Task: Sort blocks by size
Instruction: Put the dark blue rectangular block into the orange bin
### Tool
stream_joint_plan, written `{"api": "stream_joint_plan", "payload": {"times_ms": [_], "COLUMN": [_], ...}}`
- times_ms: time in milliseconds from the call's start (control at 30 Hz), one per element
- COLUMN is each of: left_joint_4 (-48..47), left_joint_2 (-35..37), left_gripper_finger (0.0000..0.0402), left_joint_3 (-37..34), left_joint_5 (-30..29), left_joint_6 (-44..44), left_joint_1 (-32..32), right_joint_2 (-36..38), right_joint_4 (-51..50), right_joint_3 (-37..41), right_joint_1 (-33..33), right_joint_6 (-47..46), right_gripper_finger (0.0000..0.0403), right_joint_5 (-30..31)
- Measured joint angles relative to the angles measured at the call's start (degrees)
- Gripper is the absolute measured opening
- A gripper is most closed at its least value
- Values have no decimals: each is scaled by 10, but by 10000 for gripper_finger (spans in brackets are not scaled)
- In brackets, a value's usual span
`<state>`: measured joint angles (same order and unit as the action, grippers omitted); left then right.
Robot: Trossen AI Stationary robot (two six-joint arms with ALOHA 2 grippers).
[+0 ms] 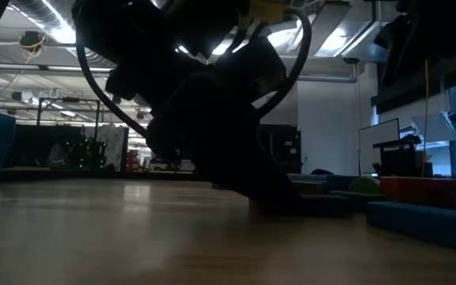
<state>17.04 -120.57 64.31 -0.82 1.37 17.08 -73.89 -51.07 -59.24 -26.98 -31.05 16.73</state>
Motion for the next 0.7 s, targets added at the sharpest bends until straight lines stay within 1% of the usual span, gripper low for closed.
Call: {"api": "stream_joint_plan", "payload": {"times_ms": [300, 400, 467, 567, 600, 700], "left_joint_4": [-5, -10, -10, -9, -7, 16], "left_joint_2": [-2, -2, -2, 0, 1, 1], "left_gripper_finger": [193, 166, 138, 93, 85, 85], "left_joint_3": [1, 2, 2, 1, 1, 2], "left_joint_5": [-12, -25, -28, -29, -30, -25], "left_joint_6": [-2, -3, -2, 16, 28, 60], "left_joint_1": [1, 1, 1, 1, 1, 1], "right_joint_2": [0, 0, 3, 16, 25, 58], "right_joint_4": [1, 0, 0, -1, -1, -1], "right_joint_3": [0, 0, 0, 0, 0, 0], "right_joint_1": [0, 0, 0, -1, -1, 0], "right_joint_6": [0, 0, 2, 13, 16, 21], "right_gripper_finger": [160, 160, 160, 160, 160, 160], "right_joint_5": [1, -19, -37, -43, -43, -43]}}
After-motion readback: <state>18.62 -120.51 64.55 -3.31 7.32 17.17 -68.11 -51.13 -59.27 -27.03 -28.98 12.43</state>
